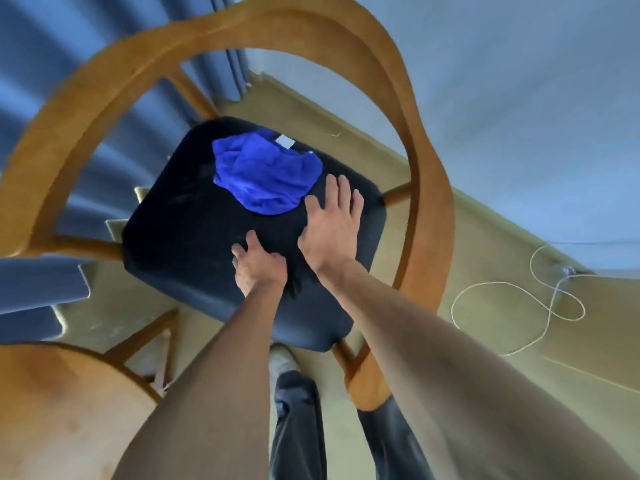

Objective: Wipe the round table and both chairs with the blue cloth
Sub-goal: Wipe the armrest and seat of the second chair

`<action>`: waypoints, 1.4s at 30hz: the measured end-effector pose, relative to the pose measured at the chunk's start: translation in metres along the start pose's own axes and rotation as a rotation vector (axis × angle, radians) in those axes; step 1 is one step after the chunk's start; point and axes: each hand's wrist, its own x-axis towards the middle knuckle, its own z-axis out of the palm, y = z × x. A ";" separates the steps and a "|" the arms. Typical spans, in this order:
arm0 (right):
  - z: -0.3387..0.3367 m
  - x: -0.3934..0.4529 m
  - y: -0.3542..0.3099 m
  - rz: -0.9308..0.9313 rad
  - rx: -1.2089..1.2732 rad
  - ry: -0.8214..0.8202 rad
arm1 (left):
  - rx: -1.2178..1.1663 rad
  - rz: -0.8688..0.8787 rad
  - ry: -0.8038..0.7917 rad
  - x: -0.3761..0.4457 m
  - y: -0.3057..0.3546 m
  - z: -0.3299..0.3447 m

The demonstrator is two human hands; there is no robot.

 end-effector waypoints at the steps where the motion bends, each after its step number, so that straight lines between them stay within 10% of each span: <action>1: -0.008 -0.001 0.009 0.039 -0.004 0.027 | 0.004 -0.013 -0.023 -0.008 0.005 0.003; 11: -0.043 -0.063 0.076 0.146 0.015 -0.067 | -0.194 -0.020 -0.199 -0.112 0.074 0.059; 17: -0.058 -0.068 0.108 0.742 0.419 -0.036 | -0.071 -0.157 -0.175 -0.132 0.085 0.055; 42: -0.086 0.029 0.185 0.674 0.233 0.032 | 0.211 0.173 -0.029 -0.069 0.093 0.047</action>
